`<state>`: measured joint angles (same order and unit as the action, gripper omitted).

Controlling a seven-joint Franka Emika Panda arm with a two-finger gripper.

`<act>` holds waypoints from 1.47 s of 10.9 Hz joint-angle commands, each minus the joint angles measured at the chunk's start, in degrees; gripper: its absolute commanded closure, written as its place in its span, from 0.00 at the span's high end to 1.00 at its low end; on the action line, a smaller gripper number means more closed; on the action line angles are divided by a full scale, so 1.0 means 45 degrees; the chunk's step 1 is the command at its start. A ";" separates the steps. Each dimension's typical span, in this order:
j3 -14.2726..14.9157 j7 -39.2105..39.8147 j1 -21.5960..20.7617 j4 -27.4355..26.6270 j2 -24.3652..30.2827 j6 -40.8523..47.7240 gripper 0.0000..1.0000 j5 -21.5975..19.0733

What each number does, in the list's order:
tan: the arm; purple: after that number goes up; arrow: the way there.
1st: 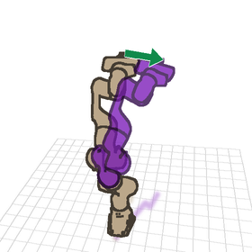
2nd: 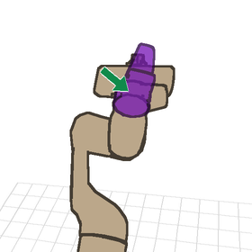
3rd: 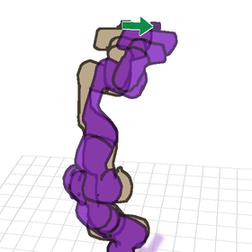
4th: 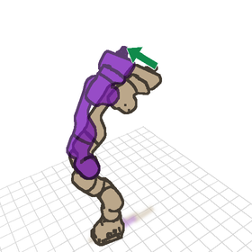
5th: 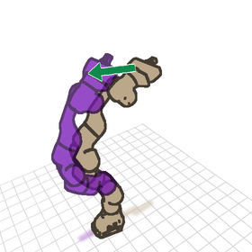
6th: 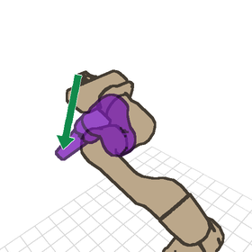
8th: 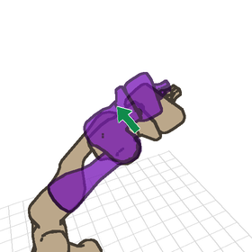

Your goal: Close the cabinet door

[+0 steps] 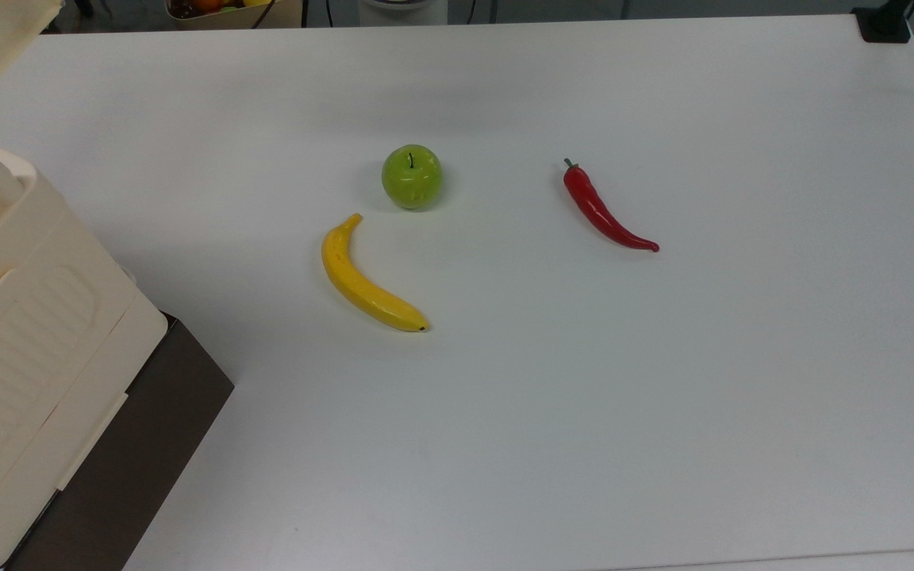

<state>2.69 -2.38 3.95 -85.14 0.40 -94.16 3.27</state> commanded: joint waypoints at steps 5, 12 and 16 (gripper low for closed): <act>0.2155 0.0547 0.1170 0.1322 -0.0108 -0.2098 0.00 -0.0395; 0.3015 0.1132 0.2930 0.1049 -0.0128 -0.2553 0.00 -0.1411; 0.3172 0.1796 0.3068 0.0600 -0.0401 -0.2320 0.00 -0.1430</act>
<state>16.22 3.02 17.79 -81.12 -1.14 -105.31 -1.76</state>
